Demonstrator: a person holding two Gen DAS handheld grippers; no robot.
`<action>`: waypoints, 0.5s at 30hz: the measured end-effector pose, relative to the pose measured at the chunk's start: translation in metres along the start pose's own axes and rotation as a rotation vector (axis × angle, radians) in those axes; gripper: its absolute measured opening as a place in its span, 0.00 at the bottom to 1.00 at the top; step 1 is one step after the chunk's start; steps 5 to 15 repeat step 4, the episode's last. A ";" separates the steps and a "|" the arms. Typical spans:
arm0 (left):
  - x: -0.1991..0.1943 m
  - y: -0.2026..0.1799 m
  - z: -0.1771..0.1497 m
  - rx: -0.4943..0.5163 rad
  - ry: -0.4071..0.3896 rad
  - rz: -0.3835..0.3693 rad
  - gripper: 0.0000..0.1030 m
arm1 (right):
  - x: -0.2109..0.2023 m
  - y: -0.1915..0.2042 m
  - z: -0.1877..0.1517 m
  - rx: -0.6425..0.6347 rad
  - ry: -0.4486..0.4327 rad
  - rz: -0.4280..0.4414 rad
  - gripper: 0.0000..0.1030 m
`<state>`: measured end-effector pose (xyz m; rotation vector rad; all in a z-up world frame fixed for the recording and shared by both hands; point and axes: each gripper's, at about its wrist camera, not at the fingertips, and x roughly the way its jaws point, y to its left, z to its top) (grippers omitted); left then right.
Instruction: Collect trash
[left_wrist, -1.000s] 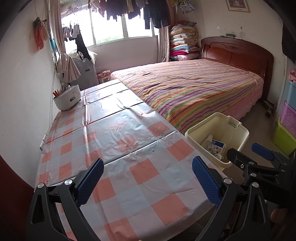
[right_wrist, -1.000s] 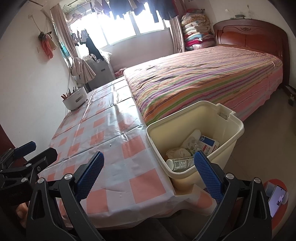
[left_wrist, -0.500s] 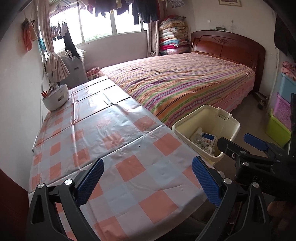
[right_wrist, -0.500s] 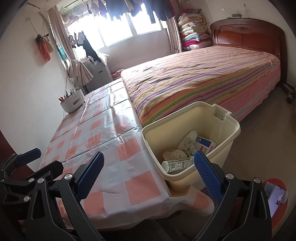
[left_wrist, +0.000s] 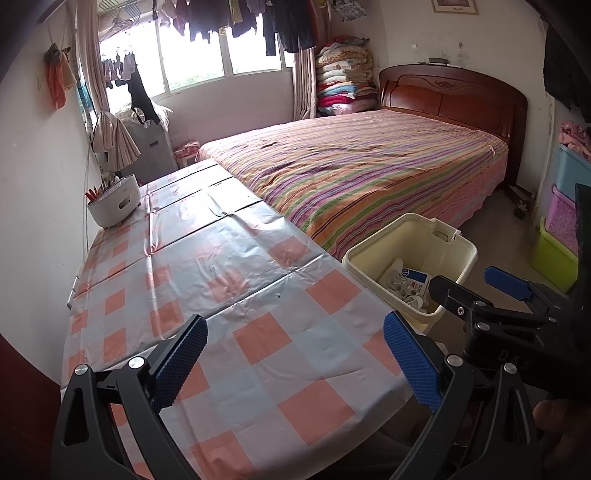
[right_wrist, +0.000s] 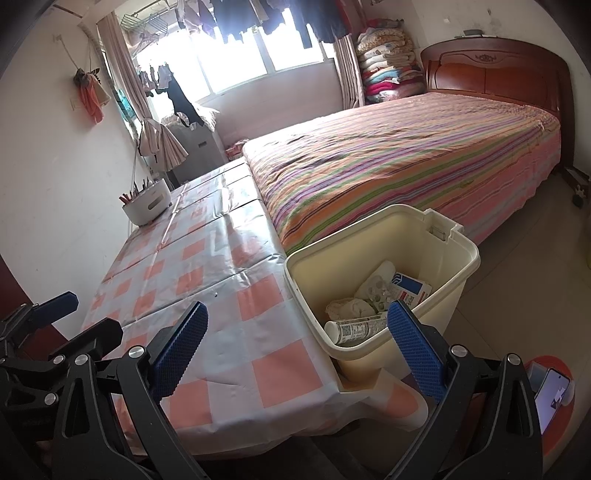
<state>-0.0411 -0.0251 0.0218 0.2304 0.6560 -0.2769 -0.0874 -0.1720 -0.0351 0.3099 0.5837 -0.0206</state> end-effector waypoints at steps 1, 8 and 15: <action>-0.001 0.000 0.000 0.002 -0.002 0.002 0.91 | 0.000 0.000 0.000 0.000 0.000 0.000 0.94; -0.002 -0.001 0.000 0.006 -0.007 0.002 0.91 | -0.001 0.001 0.001 -0.004 0.000 0.002 0.94; -0.002 -0.001 0.000 0.006 -0.007 0.002 0.91 | -0.001 0.001 0.001 -0.004 0.000 0.002 0.94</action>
